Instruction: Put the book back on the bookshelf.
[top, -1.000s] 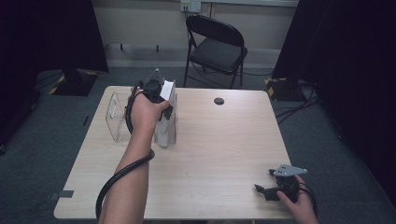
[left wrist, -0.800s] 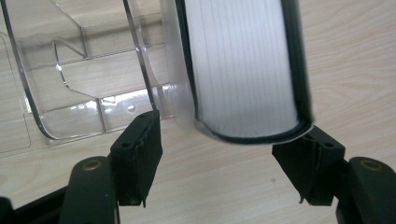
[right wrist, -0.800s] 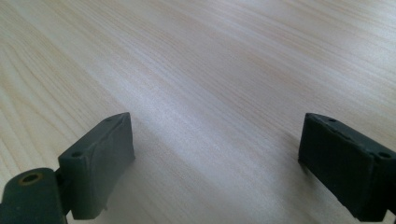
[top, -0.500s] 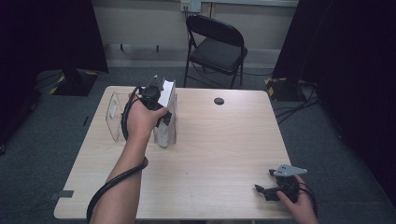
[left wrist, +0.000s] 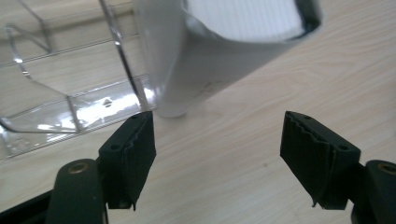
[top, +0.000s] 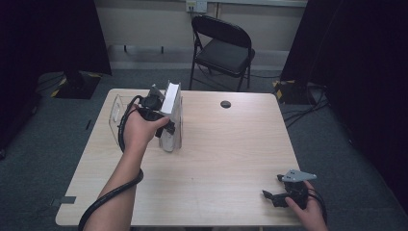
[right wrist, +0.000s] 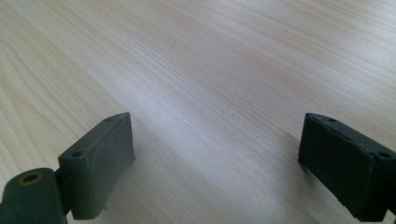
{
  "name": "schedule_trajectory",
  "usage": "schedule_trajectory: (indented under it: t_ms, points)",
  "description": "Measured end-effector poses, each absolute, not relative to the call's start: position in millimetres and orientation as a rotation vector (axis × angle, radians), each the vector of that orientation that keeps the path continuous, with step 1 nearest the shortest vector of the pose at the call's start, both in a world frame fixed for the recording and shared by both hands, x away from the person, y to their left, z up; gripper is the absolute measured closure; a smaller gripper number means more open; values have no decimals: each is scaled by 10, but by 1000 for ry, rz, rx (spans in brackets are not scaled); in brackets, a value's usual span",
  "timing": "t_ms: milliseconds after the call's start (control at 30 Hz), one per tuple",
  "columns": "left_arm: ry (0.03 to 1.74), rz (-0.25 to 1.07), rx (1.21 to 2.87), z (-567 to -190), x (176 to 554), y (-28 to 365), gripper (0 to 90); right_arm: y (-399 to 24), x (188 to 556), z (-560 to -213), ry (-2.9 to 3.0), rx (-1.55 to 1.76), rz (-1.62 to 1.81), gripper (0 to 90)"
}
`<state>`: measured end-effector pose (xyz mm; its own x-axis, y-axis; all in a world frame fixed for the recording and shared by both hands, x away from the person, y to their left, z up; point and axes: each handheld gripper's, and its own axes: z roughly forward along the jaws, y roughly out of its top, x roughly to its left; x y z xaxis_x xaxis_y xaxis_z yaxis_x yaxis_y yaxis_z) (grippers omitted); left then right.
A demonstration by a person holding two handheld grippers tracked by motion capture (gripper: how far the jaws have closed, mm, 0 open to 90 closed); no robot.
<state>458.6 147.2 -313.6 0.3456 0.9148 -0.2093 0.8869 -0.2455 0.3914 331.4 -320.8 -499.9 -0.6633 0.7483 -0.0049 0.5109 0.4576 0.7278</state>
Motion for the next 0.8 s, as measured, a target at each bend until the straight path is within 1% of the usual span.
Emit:
schedule_trajectory:
  t_ms: [100,500,800]
  points:
    - [1563,74,2162,-3143,4560,1471,258,-3208,3314,-4999,2388,1072,1028,96]
    - [1530,111,2159,-3200,4441,1632,232,-3208,3314,-5000,2386,1071,1027,96]
    - [1507,89,2135,-3259,4373,1737,211,-3208,3314,-5000,2386,1071,1027,97]
